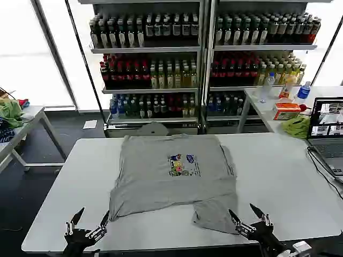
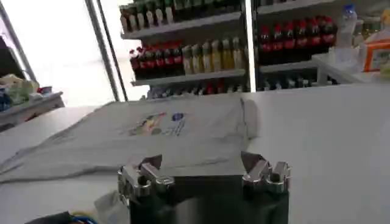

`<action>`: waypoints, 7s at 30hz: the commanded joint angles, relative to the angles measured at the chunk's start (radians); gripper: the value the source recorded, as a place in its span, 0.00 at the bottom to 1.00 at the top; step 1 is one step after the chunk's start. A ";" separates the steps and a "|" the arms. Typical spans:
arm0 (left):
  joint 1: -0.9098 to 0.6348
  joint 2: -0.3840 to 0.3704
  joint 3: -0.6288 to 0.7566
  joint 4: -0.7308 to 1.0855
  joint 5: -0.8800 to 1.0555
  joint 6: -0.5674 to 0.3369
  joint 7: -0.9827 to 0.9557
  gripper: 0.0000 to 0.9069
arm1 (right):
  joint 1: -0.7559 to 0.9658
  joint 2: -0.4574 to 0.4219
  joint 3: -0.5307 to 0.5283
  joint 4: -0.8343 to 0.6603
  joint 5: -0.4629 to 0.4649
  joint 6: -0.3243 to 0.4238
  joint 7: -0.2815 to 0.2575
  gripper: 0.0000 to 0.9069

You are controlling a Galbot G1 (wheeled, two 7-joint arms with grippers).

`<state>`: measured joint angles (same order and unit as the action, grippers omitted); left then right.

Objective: Fold and organize the clothes.

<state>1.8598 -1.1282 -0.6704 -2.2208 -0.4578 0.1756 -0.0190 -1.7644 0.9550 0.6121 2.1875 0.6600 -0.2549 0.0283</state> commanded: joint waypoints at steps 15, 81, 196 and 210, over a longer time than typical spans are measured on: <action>-0.200 0.088 0.120 0.005 -0.139 0.399 -0.056 1.00 | 0.073 0.040 -0.051 0.049 0.048 -0.313 0.212 1.00; -0.212 0.010 0.147 0.188 -0.165 0.221 -0.037 0.01 | 0.129 0.077 -0.152 0.001 0.082 -0.301 0.214 0.00; -0.609 0.103 0.099 0.355 -0.298 0.373 -0.093 1.00 | 0.781 0.103 -0.424 -0.355 0.031 -0.156 0.164 1.00; -0.406 0.056 0.068 0.243 -0.207 0.400 -0.082 1.00 | 0.399 0.018 -0.262 -0.065 0.027 -0.314 0.317 1.00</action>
<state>1.3657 -1.0603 -0.5832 -1.9290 -0.7055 0.5680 -0.1093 -1.2526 1.0021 0.2919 2.0365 0.6891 -0.5173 0.2939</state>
